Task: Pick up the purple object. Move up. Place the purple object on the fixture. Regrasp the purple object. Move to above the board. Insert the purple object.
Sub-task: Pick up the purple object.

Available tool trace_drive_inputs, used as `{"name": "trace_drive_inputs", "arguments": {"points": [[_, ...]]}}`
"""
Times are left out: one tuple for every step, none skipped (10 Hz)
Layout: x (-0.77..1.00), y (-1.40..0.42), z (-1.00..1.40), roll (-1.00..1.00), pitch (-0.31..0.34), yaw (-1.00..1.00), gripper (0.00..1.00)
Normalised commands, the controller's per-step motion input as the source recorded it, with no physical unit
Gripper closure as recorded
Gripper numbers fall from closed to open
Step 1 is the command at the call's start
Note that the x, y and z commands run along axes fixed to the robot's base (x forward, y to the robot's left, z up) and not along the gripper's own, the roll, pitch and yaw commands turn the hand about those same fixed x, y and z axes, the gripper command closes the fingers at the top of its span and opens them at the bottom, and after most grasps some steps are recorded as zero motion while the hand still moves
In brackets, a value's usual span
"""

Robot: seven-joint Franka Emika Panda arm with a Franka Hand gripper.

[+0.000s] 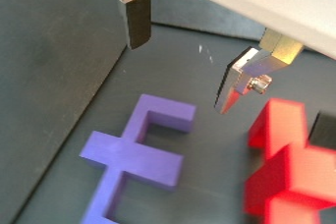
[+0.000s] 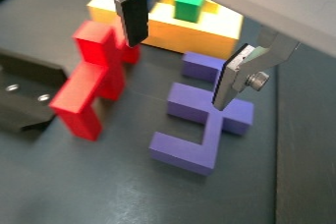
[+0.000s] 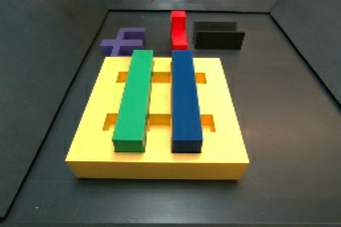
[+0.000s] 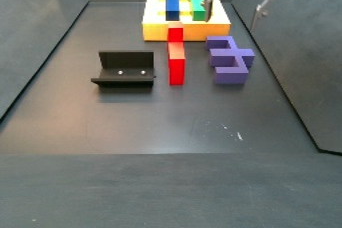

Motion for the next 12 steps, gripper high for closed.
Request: {"name": "trace_drive_inputs", "arguments": {"points": [[-0.36,-0.07,-0.25,-0.24,-0.214,-0.69,0.00],[-0.33,-0.10,-0.21,-0.22,-0.204,-0.69,0.00],[-0.27,-0.13,-0.15,-0.16,-0.167,-0.73,0.00],[-0.19,-0.15,-0.09,-0.09,-0.120,-0.77,0.00],[-0.10,-0.15,-0.12,-0.01,-0.056,-0.85,0.00],[-0.10,-0.15,-0.17,-0.03,-0.066,-0.85,0.00],[-0.12,-0.13,-0.26,-0.09,-0.073,-0.83,0.00],[-0.06,-0.04,-0.36,-0.19,-0.077,-0.89,0.00],[-0.09,-0.04,-0.38,-0.21,-0.099,-0.87,0.00],[-0.10,-0.04,-0.38,-0.22,-0.100,-0.85,0.00],[-0.13,-0.03,-0.35,-0.28,-0.114,-0.81,0.00],[-0.16,-0.03,-0.38,-0.29,-0.126,-0.79,0.00]]}}
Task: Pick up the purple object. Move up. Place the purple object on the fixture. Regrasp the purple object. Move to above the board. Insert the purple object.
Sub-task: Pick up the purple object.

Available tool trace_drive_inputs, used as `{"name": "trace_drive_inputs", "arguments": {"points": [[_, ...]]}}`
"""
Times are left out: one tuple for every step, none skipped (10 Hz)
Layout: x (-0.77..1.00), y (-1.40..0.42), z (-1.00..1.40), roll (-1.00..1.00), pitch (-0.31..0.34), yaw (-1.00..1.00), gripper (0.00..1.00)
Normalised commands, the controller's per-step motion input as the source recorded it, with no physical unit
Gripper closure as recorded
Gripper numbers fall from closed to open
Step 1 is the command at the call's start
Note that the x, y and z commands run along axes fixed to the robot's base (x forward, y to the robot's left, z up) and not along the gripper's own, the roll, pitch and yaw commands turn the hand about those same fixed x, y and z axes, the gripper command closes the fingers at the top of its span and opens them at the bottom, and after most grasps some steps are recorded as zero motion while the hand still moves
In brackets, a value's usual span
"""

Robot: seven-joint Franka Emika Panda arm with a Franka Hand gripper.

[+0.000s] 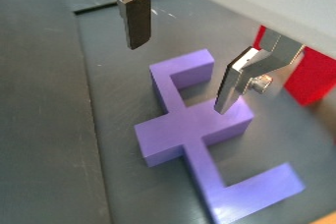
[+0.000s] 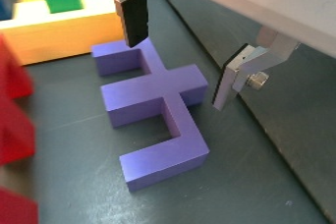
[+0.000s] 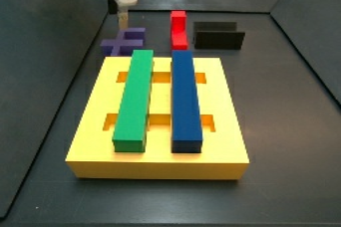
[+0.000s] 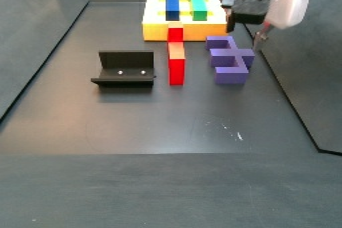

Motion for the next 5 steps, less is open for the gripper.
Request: {"name": "trace_drive_inputs", "arguments": {"points": [[-0.22,-0.09,-0.30,-0.25,-0.130,-0.74,0.00],[-0.26,-0.15,-0.23,-0.19,-0.123,-0.69,0.00],[-0.37,-0.19,-0.22,-0.15,-0.126,-0.61,0.00],[-0.22,-0.29,-0.17,-0.09,-0.049,-0.51,0.00],[-0.13,-0.17,-0.21,0.00,-0.016,-0.32,0.00]]}}
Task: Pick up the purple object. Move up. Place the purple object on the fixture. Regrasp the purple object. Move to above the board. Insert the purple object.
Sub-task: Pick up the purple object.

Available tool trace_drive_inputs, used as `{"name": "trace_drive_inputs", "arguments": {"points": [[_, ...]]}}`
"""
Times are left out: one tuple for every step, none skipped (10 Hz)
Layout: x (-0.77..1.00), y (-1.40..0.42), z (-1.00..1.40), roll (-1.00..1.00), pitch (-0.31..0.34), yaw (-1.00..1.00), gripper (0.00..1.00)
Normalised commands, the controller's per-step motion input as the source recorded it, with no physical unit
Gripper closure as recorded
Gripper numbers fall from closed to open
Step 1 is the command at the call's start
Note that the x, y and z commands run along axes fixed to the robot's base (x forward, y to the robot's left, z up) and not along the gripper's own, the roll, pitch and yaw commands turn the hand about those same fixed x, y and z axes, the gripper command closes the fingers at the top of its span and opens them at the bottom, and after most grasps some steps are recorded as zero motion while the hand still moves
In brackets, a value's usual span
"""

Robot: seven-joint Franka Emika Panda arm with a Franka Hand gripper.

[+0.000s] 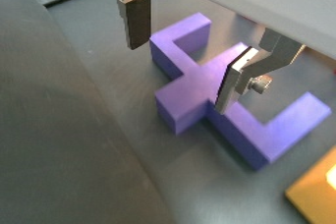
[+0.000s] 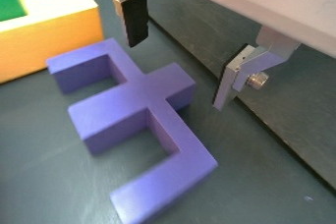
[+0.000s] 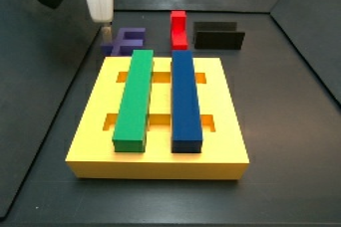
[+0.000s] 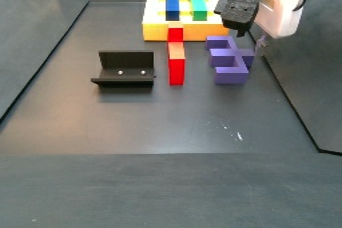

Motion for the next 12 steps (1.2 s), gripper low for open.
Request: {"name": "trace_drive_inputs", "arguments": {"points": [[-0.22,-0.08,-0.21,0.00,-0.006,-0.30,0.00],[-0.12,0.00,-0.19,0.00,0.000,-0.22,0.00],[-0.08,0.00,-0.23,0.06,0.000,-0.29,0.00],[-0.09,0.00,-0.23,0.11,0.000,-0.32,0.00],[0.00,0.00,-0.21,0.12,0.000,-0.19,0.00],[0.14,0.00,-0.24,0.11,0.019,-0.10,0.00],[0.05,0.00,-0.22,0.05,0.009,-0.02,0.00],[0.01,0.00,-0.21,0.03,0.004,-0.02,0.00],[0.03,0.00,-0.17,0.03,0.011,-0.03,0.00],[0.06,0.00,-0.17,0.03,0.021,-0.05,0.00],[0.11,0.00,-0.15,0.01,0.033,-0.07,0.00],[0.15,0.10,-0.13,-0.02,0.046,-0.09,0.00]]}}
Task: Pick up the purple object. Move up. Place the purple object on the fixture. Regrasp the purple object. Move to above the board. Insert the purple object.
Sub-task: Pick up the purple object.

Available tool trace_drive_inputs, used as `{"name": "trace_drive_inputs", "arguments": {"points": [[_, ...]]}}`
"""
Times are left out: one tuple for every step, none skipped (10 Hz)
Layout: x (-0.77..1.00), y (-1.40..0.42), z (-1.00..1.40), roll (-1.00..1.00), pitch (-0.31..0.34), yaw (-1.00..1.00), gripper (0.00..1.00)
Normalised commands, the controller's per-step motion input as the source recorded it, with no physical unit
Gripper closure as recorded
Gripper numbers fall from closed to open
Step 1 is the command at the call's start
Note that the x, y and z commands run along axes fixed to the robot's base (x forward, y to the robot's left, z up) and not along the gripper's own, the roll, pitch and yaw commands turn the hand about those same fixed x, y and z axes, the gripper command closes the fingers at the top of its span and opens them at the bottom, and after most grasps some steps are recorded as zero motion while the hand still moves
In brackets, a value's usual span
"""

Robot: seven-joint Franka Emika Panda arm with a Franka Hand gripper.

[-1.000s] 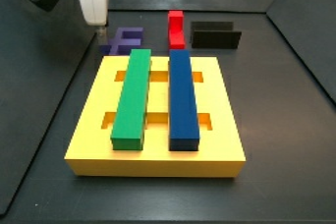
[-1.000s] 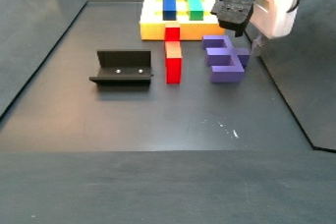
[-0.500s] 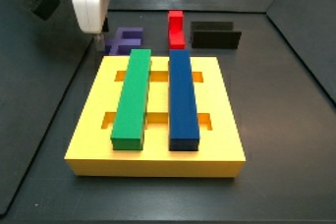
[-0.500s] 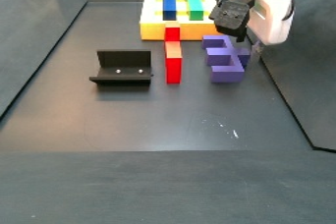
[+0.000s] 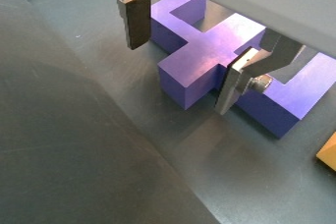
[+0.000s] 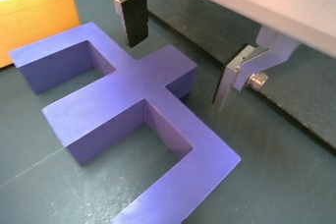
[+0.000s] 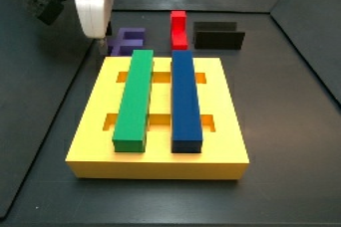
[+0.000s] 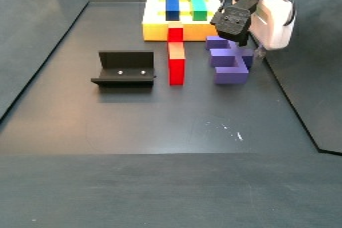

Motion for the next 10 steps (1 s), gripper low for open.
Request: {"name": "trace_drive_inputs", "arguments": {"points": [[0.17,0.03,-0.17,0.00,0.044,-0.09,0.00],[0.17,0.00,-0.22,0.00,0.036,-0.10,0.00],[0.10,0.00,-0.21,-0.02,0.029,-0.13,0.00],[0.05,0.00,-0.15,-0.03,0.019,-0.13,0.00],[0.01,0.00,-0.13,-0.03,0.007,-0.11,0.00],[0.00,0.00,-0.09,0.00,0.000,-0.07,0.00],[0.00,0.00,-0.10,0.00,0.000,-0.04,0.00],[0.00,0.00,-0.13,0.00,0.000,0.00,0.00],[0.00,0.00,-0.14,0.00,0.000,0.00,0.00],[0.00,0.00,-0.15,0.00,0.000,0.00,0.00]]}}
